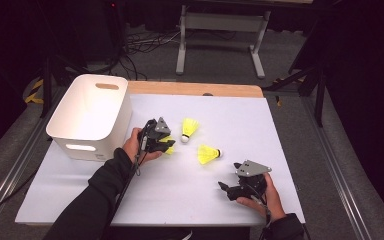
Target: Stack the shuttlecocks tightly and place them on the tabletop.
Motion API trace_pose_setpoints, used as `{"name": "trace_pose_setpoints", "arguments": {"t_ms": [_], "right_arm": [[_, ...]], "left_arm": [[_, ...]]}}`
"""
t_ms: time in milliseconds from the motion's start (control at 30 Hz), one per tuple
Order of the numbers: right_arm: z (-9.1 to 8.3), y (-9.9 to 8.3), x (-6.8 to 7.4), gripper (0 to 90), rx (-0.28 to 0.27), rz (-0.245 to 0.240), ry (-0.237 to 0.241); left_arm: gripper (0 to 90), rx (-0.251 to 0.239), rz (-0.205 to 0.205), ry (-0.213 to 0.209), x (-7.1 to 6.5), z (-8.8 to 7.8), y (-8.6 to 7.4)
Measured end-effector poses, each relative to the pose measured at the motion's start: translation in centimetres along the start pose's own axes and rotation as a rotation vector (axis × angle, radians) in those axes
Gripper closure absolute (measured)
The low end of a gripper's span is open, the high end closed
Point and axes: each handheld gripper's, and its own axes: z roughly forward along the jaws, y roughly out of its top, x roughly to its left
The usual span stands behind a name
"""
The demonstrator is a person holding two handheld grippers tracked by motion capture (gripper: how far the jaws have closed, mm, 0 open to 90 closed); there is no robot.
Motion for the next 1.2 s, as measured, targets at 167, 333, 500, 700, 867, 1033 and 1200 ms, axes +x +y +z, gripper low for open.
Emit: {"name": "trace_pose_setpoints", "arguments": {"t_ms": [167, 333, 500, 700, 867, 1033, 1200], "right_arm": [[0.0, 0.0, 0.0, 15.7, 0.004, -0.001, 0.002], [0.0, 0.0, 0.0, 15.7, 0.004, -0.002, 0.002], [0.1, 0.0, 0.0, 15.6, 0.005, -0.001, 0.006], [0.2, 0.0, 0.1, 15.6, 0.009, -0.002, 0.008], [0.2, 0.0, 0.1, 15.6, 0.008, -0.006, 0.007], [0.1, 0.0, 0.1, 15.6, 0.007, -0.006, 0.006], [0.1, 0.0, 0.1, 15.6, 0.008, -0.008, 0.004]], "left_arm": [[65.2, -0.005, 0.018, 0.017, 0.6, -0.2, 0.4], [63.4, 0.018, 0.023, -0.011, 0.8, 0.1, 0.6], [56.4, 0.033, 0.018, -0.023, 0.7, 0.5, 0.5], [45.5, 0.023, 0.024, -0.014, 0.5, 0.3, 0.7], [42.7, 0.018, 0.033, -0.037, 0.3, -0.1, 0.7], [42.7, 0.016, 0.048, -0.04, 0.0, -0.4, 0.8], [42.9, 0.011, 0.061, -0.045, -0.2, -0.7, 0.9]]}}
